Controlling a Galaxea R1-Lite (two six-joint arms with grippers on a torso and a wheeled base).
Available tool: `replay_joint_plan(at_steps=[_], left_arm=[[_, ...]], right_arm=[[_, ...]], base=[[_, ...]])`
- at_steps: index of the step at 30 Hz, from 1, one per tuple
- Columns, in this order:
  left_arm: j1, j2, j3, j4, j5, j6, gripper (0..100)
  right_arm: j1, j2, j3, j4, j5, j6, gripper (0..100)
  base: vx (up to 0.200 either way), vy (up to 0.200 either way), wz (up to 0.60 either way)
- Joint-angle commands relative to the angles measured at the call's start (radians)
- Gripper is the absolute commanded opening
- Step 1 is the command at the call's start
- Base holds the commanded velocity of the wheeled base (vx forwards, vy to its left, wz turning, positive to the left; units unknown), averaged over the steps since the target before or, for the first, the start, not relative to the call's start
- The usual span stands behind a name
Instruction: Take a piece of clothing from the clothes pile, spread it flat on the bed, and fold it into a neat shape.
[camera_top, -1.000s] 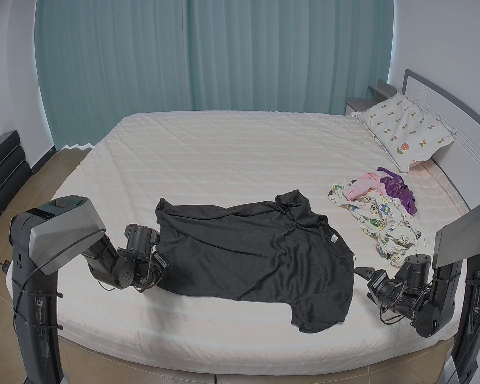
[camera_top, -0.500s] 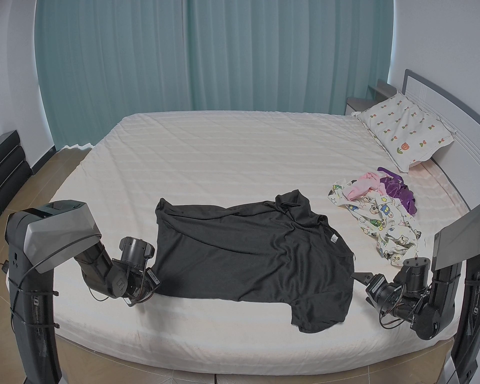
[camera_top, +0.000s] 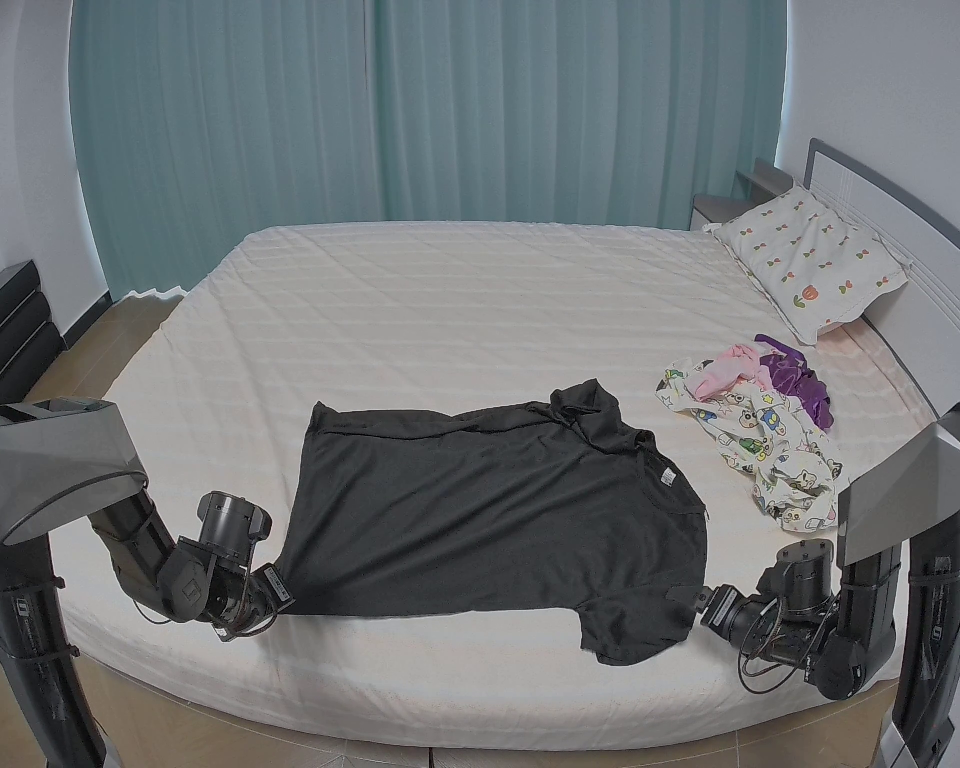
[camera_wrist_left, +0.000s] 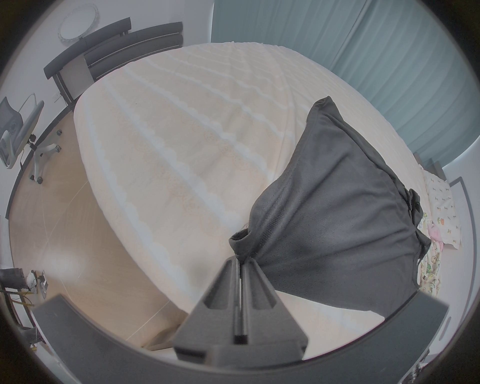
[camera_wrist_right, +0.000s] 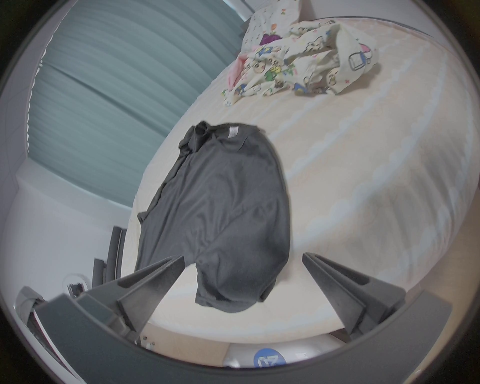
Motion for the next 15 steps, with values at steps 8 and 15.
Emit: replay_joint_plan(at_steps=[8,15], left_arm=[[0.013,-0.077,0.028,-0.001,-0.062,-0.005,0],[0.026,-0.073,0.028,-0.002,-0.086,-0.006,0]], right_arm=[[0.149,0.141,-0.03,-0.011,-0.024,-0.045,100],[0.146,0.159,-0.102,-0.01,-0.025,-0.071,0]], base=[[0.0,0.0,0.0],[0.0,0.0,0.0]])
